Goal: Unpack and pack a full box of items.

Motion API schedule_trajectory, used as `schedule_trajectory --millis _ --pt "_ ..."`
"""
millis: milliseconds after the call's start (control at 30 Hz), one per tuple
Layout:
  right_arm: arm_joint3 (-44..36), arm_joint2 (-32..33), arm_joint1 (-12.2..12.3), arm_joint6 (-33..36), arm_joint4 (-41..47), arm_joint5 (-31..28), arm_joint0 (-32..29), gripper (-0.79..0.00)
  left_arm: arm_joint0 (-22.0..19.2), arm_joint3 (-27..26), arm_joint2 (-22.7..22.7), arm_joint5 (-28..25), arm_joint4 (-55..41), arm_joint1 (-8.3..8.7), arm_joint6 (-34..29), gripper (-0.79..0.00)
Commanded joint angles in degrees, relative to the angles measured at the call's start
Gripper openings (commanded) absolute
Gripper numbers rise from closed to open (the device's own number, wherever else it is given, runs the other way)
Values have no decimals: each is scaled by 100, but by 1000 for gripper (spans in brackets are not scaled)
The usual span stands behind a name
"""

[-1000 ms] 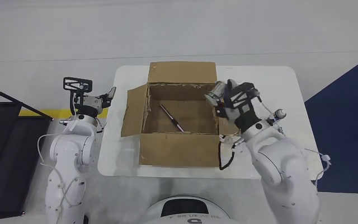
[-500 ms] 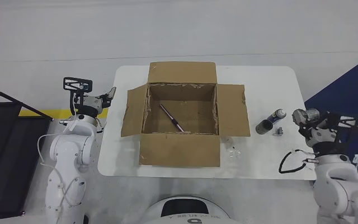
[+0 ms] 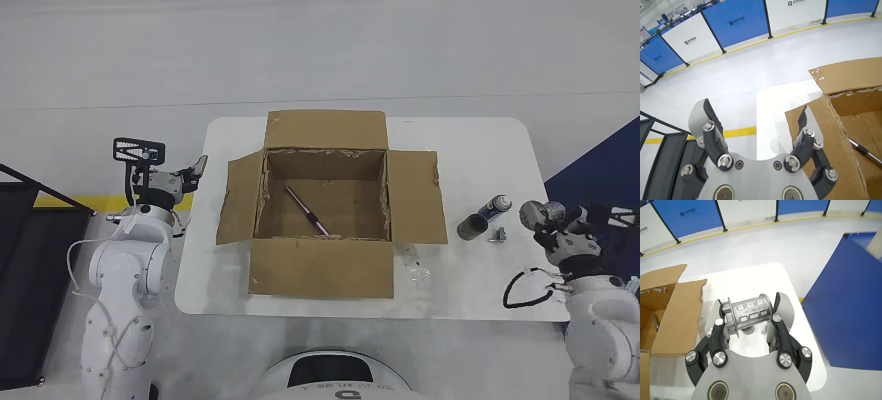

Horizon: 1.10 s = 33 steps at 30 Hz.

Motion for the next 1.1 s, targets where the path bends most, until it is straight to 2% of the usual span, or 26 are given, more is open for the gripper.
schedule_trajectory --millis 0,133,267,367,467,733,767,800,1067 --pt "326 207 55 708 217 5 338 -785 0 0 0 0 0 0 0 0" --pt "1095 354 181 1523 12 -65 964 -785 0 0 0 0 0 0 0 0" --pt "1673 100 274 1824 -775 -169 1370 -785 0 0 0 0 0 0 0 0" --pt "2002 -213 343 2106 -1564 -520 1526 -785 0 0 0 0 0 0 0 0" --pt "2238 -420 385 2272 -1926 -843 1623 -785 0 0 0 0 0 0 0 0" --pt "2359 -528 439 2289 -1813 -1517 1589 -785 0 0 0 0 0 0 0 0" --pt "2347 -556 441 2260 -1785 -1589 1555 -751 0 0 0 0 0 0 0 0" --pt "2324 -588 444 2225 -1804 -1645 1518 -760 0 0 0 0 0 0 0 0" --pt "2430 -779 468 2184 -1788 -1791 1473 -785 0 0 0 0 0 0 0 0"
